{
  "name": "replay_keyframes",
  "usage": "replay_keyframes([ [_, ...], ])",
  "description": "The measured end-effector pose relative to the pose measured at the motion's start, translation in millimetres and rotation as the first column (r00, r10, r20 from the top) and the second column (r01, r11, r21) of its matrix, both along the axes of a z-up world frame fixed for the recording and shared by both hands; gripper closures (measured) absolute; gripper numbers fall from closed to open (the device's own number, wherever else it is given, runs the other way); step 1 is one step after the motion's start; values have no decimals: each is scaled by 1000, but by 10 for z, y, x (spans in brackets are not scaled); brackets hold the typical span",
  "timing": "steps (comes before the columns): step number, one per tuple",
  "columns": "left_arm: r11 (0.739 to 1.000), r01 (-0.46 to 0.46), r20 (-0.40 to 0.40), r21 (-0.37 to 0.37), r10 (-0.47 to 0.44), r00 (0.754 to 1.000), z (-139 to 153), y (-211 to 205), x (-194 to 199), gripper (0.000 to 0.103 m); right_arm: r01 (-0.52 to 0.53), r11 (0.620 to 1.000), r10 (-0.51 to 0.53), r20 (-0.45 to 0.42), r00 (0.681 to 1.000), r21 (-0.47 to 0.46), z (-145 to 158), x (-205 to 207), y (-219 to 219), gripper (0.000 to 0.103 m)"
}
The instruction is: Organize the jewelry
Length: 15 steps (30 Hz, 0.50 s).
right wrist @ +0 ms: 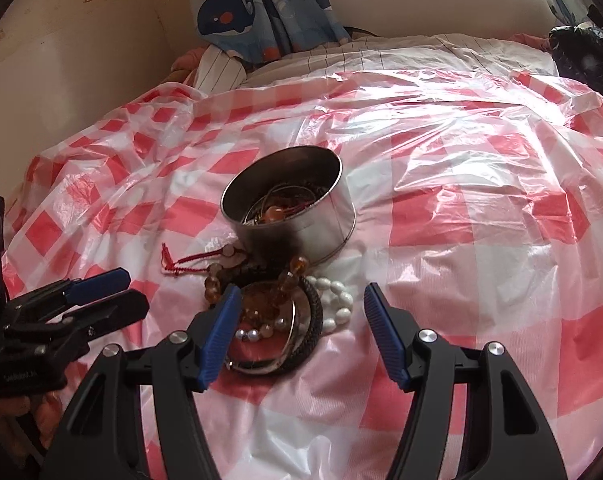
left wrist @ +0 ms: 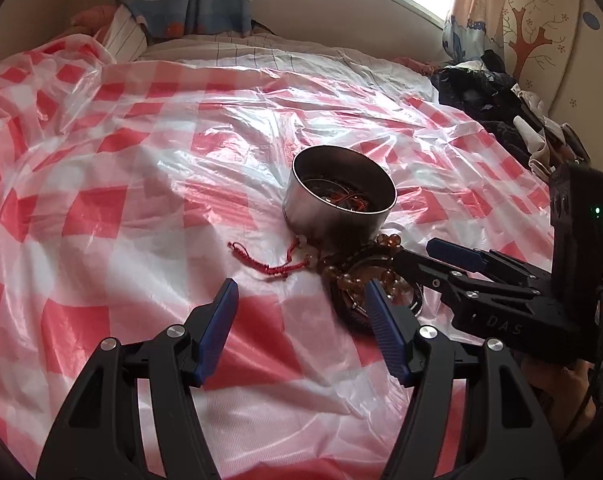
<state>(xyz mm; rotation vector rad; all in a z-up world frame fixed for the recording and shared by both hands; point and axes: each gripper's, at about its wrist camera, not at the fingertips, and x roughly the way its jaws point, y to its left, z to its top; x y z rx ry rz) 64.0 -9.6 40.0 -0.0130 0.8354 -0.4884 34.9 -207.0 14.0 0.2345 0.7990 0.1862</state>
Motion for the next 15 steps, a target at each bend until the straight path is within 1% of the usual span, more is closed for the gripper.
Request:
replay_keyframes([
  [2, 1000, 1, 20, 21, -1, 1000, 12, -60, 84, 41, -10, 1000, 10, -2, 1000, -13, -9, 91, 29, 41],
  [4, 999, 7, 28, 48, -8, 1000, -18, -126, 183, 41, -17, 999, 17, -15, 1000, -28, -23, 187, 56, 47],
  [6, 997, 9, 19, 76, -11, 1000, -85, -177, 283, 41, -35, 999, 34, -31, 999, -23, -58, 245, 66, 66],
  [7, 996, 8, -1, 90, -8, 1000, -140, -195, 333, 41, -31, 999, 30, -28, 999, -25, -55, 240, 62, 71],
  [8, 995, 11, -27, 98, -9, 1000, -193, -208, 369, 41, -34, 999, 33, -24, 999, -23, -51, 227, 63, 83],
  [9, 995, 19, -35, 102, -16, 999, -223, -221, 369, 43, -32, 999, 32, -22, 999, -33, -42, 210, 69, 87],
  [10, 994, 28, -30, 106, -25, 999, -230, -230, 341, 55, -31, 999, 31, -17, 999, -42, -31, 183, 68, 88],
  [11, 992, 42, -36, 123, -37, 999, -240, -244, 319, 70, -32, 999, 32, -14, 999, -41, -22, 153, 60, 91],
  [12, 988, 52, -45, 145, -45, 998, -254, -253, 295, 76, -27, 999, 26, -11, 1000, -38, -11, 116, 40, 91],
  [13, 989, 57, -52, 138, -50, 997, -261, -233, 263, 84, -19, 999, 19, -5, 1000, -30, 3, 64, 9, 91],
  [14, 990, 58, -60, 130, -50, 997, -261, -198, 227, 90, -13, 1000, 13, -1, 1000, -16, 19, 7, -25, 91],
  [15, 990, 56, -61, 128, -49, 997, -253, -165, 185, 92, -8, 1000, 8, 5, 1000, 4, 40, -57, -62, 91],
])
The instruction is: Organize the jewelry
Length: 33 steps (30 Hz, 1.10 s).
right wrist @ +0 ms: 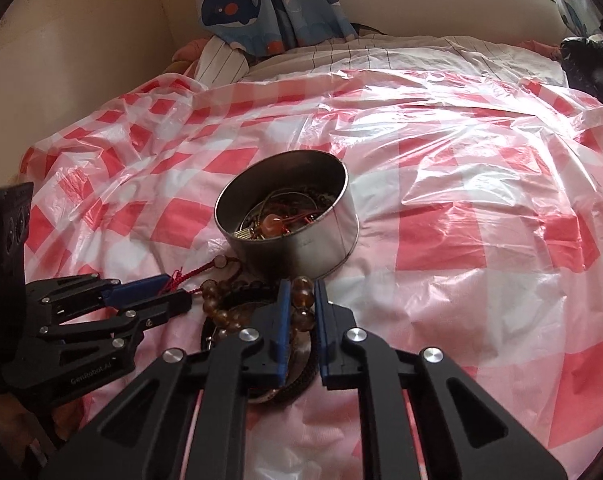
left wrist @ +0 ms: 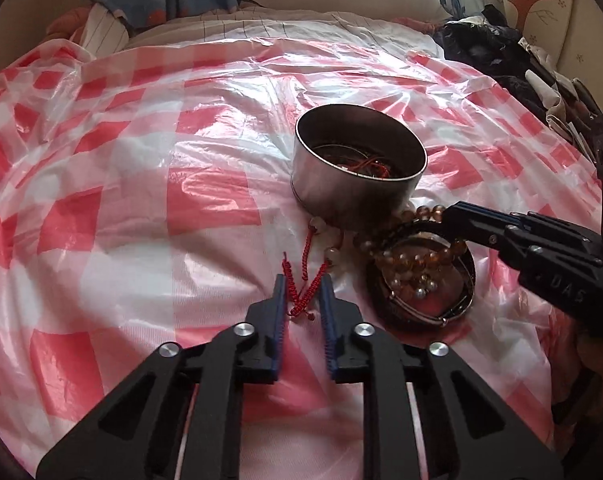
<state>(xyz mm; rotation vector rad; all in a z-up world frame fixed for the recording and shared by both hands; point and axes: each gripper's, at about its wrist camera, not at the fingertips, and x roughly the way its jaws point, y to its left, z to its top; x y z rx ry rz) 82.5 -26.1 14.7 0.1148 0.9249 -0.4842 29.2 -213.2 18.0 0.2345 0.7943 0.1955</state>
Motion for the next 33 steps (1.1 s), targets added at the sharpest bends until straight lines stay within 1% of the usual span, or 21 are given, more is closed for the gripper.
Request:
replay_keyframes([
  [2, 1000, -7, 0, -21, 7, 1000, 53, 91, -107, 97, 10, 999, -10, 18, 1000, 37, 52, -166, -84, 91],
  [5, 999, -9, 2, -43, 9, 1000, 153, 208, -307, 98, 29, 997, -31, 18, 999, 74, 100, -396, -180, 91],
  [7, 999, -5, -10, -51, 4, 1000, 176, 269, -443, 98, 48, 995, -48, -2, 999, 91, 82, -564, -244, 91],
  [10, 999, -7, -29, -33, 6, 1000, 88, 326, -558, 97, 63, 994, -58, -61, 996, 94, -13, -742, -300, 91],
  [12, 998, -24, -37, -52, 22, 999, 64, 379, -571, 95, 71, 994, -65, -74, 995, 86, -28, -794, -302, 90],
  [13, 998, -34, -29, -58, 32, 999, 68, 400, -580, 87, 73, 994, -67, -76, 995, 79, -27, -808, -295, 86],
  [14, 997, -46, -12, -60, 45, 999, 89, 414, -583, 69, 84, 994, -79, -67, 995, 70, -17, -824, -293, 67],
  [15, 996, -60, 11, -64, 61, 998, 113, 430, -590, 59, 100, 994, -99, -35, 994, 49, 11, -857, -286, 48],
  [16, 995, -74, 37, -73, 77, 996, 142, 450, -593, 50, 103, 994, -103, -6, 995, 35, 38, -878, -269, 46],
  [18, 994, -83, 56, -77, 87, 995, 165, 451, -595, 49, 92, 996, -92, 18, 996, 1, 50, -870, -206, 46],
  [20, 995, -73, 62, -74, 78, 995, 164, 401, -582, 47, 77, 996, -76, 18, 997, -51, 8, -811, -105, 46],
  [22, 997, -58, 69, -46, 61, 996, 134, 311, -574, 46, 53, 991, -54, -3, 999, -119, -82, -714, 37, 46],
  [24, 999, -45, 68, -3, 45, 997, 71, 225, -564, 46, 37, 978, -45, -34, 998, -204, -184, -625, 171, 46],
  [25, 999, -44, 68, 13, 43, 997, 41, 197, -566, 46, 36, 975, -45, -36, 998, -220, -201, -624, 179, 46],
  [30, 998, -47, 88, 36, 43, 995, 10, 145, -601, 40, 53, 983, -62, -48, 997, -173, -249, -621, 72, 46],
  [33, 998, -51, 91, 45, 47, 995, -12, 126, -606, 38, 53, 984, -62, -53, 997, -168, -266, -623, 66, 46],
])
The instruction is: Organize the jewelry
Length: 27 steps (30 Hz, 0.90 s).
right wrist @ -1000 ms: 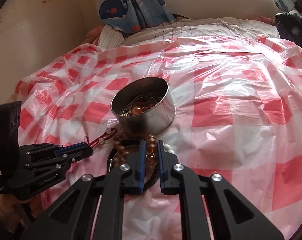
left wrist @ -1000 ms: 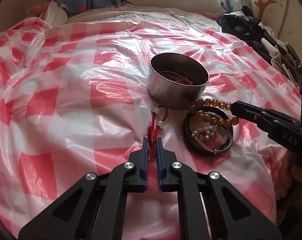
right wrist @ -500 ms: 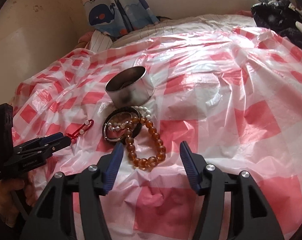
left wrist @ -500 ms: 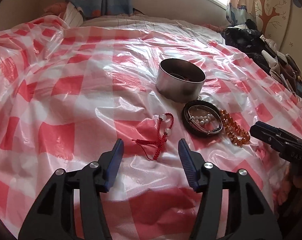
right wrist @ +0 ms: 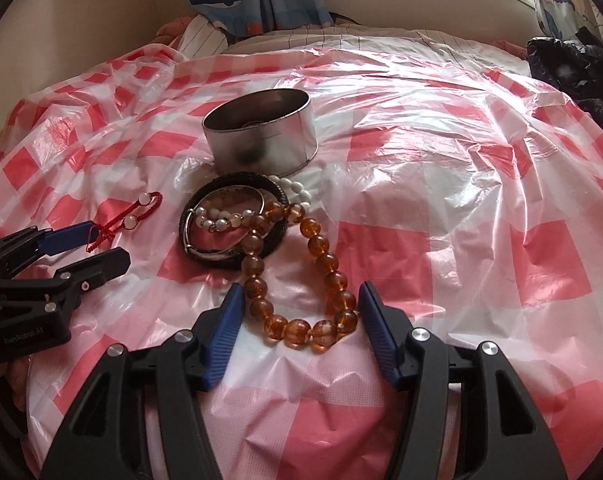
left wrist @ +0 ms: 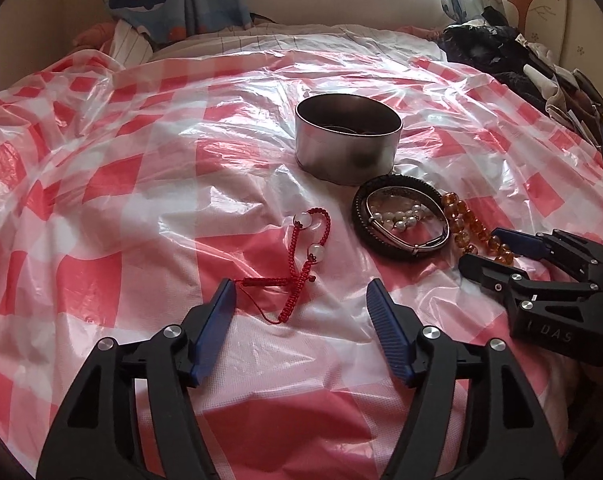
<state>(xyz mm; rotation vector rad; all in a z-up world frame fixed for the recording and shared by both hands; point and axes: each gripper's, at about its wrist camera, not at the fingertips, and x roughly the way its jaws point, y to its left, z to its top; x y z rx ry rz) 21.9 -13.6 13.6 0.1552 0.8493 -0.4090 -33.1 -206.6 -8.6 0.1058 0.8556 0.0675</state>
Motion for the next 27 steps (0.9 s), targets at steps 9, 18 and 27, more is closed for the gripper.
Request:
replay_keyframes([
  [9, 1000, -4, -9, -10, 3, 1000, -20, 13, 5, 30, 6, 998, -7, 11, 1000, 64, -6, -31, -82, 64],
  [18, 999, -12, -6, -48, 12, 1000, -23, 68, 0, 32, 13, 997, -16, 44, 999, 80, 23, -115, -83, 91],
  [27, 994, -27, -12, -108, 26, 1000, -32, 163, 18, 62, 5, 992, -17, 97, 995, 123, 79, -226, -66, 91],
])
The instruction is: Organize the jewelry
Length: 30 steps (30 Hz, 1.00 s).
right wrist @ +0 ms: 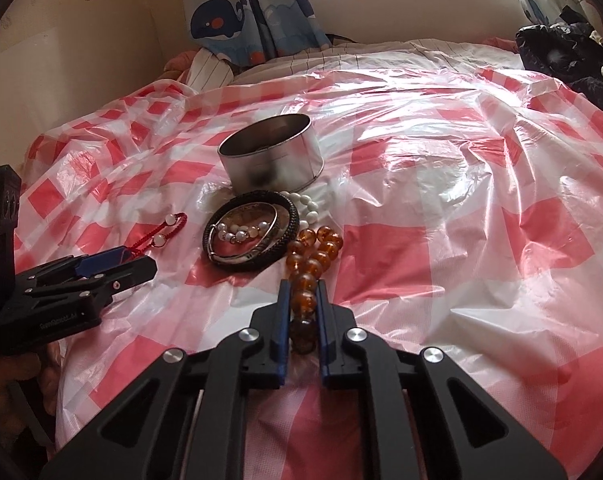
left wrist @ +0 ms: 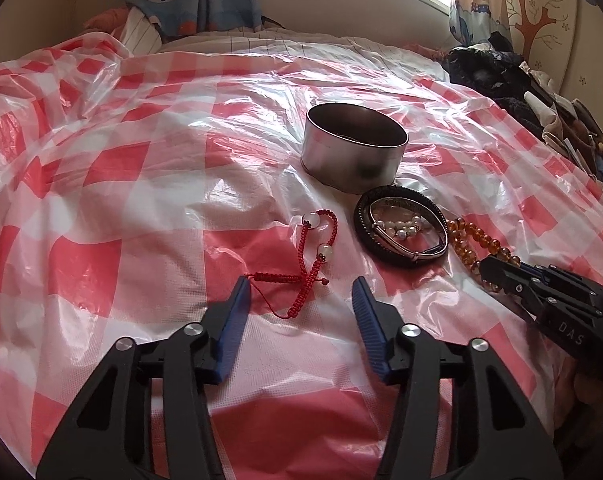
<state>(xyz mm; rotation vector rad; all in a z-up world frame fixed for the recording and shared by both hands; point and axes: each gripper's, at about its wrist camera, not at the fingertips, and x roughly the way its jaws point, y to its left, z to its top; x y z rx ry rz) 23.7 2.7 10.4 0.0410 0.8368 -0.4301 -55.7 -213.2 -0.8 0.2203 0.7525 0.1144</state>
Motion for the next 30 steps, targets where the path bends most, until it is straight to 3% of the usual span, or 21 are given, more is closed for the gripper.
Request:
replay_keyframes([
  [3, 999, 9, -3, -37, -9, 1000, 7, 34, -6, 89, -6, 1000, 6, 7, 1000, 3, 8, -6, 15, 91],
  [6, 999, 16, 27, -50, -15, 1000, 45, 37, -60, 98, -12, 1000, 12, -32, 999, 12, -35, 41, 17, 90],
  [14, 999, 10, 12, -51, -10, 1000, 22, 35, -51, 98, -11, 1000, 10, -53, 999, -9, -58, 62, 62, 76],
  [17, 999, -4, -7, -41, 3, 1000, -15, 40, -24, 88, -8, 1000, 7, -56, 998, -12, -61, 62, 57, 77],
  [20, 999, -2, -12, -33, 2, 1000, -27, 27, -15, 81, 7, 1000, -7, -51, 999, -1, -62, 56, 30, 91],
  [22, 1000, 2, -12, -17, -2, 1000, -35, -3, -21, 80, 9, 1000, -9, -44, 999, 0, -53, 47, 24, 91],
  [25, 1000, 1, -9, -9, -1, 1000, -38, -13, -21, 82, 9, 1000, -9, -40, 999, 3, -47, 43, 17, 91],
  [26, 1000, -2, -8, -14, 2, 1000, -36, -4, -19, 89, 9, 1000, -9, -39, 999, 7, -46, 43, 14, 91],
  [30, 999, -9, -6, -45, 9, 1000, -23, 40, -17, 98, 14, 1000, -13, -30, 999, 25, -35, 29, -6, 91],
])
